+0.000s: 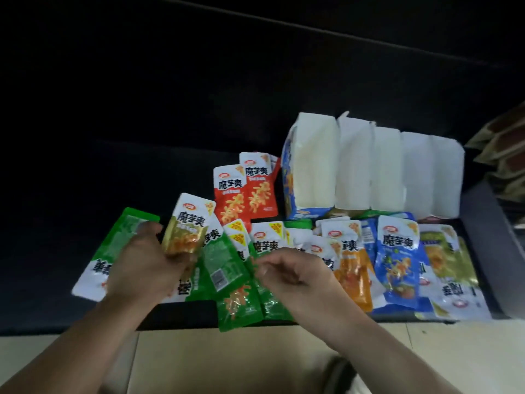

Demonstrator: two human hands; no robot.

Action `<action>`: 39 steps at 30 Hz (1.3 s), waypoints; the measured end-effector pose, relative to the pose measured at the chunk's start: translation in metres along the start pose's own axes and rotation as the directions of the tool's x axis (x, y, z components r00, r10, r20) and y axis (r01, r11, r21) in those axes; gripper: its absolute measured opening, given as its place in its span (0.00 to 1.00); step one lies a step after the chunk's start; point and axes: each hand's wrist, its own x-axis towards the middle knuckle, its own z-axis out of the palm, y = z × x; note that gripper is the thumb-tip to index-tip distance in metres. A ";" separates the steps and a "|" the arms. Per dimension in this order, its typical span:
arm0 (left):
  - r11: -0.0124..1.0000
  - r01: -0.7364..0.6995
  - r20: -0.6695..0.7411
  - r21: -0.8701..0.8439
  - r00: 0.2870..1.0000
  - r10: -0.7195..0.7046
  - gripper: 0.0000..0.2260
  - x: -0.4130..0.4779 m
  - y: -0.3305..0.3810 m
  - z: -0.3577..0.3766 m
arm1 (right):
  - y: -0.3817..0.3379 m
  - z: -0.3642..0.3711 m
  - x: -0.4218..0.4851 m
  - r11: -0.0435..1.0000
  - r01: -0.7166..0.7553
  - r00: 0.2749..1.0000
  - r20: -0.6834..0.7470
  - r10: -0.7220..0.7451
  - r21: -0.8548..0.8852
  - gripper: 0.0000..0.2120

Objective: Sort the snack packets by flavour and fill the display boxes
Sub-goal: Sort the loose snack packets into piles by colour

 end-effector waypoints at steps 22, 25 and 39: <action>0.898 -0.286 0.537 -0.334 0.725 0.431 0.05 -0.114 0.248 0.115 | 0.089 -0.172 -0.086 0.902 0.095 0.634 -0.724 0.270 0.420 0.09; 0.885 -0.301 0.484 -0.356 0.750 0.450 0.07 -0.124 0.247 0.128 | 0.112 -0.193 -0.080 0.974 -0.031 0.584 -0.787 0.199 0.223 0.08; 0.833 -0.258 0.332 -0.490 0.828 0.451 0.10 -0.116 0.200 0.100 | 0.091 -0.179 -0.060 0.800 -0.222 0.605 -0.722 -0.335 -0.557 0.16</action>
